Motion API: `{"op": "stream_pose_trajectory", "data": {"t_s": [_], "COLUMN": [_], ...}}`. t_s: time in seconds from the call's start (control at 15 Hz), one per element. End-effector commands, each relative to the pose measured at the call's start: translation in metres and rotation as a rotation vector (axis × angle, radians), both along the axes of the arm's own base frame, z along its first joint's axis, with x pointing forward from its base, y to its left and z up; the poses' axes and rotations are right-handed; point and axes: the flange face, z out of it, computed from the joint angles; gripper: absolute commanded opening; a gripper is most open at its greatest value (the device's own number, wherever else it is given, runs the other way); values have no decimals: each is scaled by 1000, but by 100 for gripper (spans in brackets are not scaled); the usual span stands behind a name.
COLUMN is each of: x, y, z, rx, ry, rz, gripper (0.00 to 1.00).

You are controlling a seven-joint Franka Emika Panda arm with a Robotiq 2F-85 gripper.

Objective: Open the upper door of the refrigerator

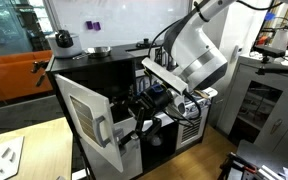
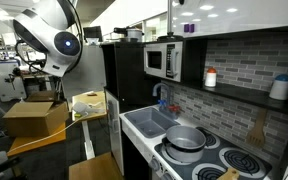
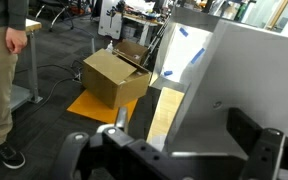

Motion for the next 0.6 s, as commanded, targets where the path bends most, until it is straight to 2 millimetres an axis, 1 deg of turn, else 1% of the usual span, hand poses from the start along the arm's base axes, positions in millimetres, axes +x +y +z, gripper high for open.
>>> {"op": "stream_pose_trajectory", "data": {"t_s": [0.0, 0.13, 0.27, 0.4, 0.53], "x": [-10, -13, -22, -28, -31], "y": [11, 14, 14, 8, -4], "z": [6, 7, 7, 6, 10], "rx": [2, 2, -17, -79, -187], "ry": [3, 0, -15, -46, -70], "rz": [61, 81, 96, 113, 129], "gripper": [100, 100, 100, 100, 100]}}
